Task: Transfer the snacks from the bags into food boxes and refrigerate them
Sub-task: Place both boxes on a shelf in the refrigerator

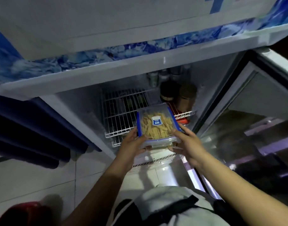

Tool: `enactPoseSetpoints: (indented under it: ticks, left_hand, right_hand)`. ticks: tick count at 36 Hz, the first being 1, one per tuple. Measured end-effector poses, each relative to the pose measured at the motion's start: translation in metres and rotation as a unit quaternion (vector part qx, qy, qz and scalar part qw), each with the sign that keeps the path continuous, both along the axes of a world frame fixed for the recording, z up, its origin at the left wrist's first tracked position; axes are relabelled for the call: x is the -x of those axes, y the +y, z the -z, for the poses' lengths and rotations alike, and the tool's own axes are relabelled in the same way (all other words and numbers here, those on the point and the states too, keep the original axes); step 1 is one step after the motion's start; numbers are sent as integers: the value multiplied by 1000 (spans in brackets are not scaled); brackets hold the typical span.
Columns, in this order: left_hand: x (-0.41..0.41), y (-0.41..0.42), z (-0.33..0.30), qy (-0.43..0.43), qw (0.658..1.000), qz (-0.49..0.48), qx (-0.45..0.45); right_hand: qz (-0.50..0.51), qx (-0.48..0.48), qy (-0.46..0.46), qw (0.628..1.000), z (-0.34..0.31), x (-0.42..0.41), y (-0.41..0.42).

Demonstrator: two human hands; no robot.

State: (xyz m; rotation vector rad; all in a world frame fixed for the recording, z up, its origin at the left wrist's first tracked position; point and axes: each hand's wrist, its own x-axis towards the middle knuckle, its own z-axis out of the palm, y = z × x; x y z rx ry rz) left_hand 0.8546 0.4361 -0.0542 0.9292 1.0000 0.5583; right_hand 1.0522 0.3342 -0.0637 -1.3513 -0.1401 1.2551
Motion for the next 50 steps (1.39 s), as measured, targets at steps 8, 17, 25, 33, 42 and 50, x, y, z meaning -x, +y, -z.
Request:
enactPoseSetpoints:
  ticks: [8, 17, 25, 33, 42, 50]
  left_hand:
    - [-37, 28, 17, 0, 997, -71, 27]
    - [-43, 42, 28, 23, 997, 18, -71]
    - [-58, 52, 33, 38, 990, -90, -103]
    - [-71, 40, 53, 113, 963, -20, -244]
    - [-77, 61, 59, 176, 950, 37, -257]
    - [-76, 68, 56, 369, 867, 127, -311]
  right_hand:
    - [-112, -10, -14, 994, 15, -36, 48]
    - [-169, -17, -141, 975, 21, -44, 66]
    - [-201, 18, -337, 919, 33, -47, 81]
    - [-305, 55, -497, 810, 38, -45, 77]
    - [-355, 117, -541, 754, 34, -50, 95]
    - [-371, 141, -573, 717, 32, -40, 108]
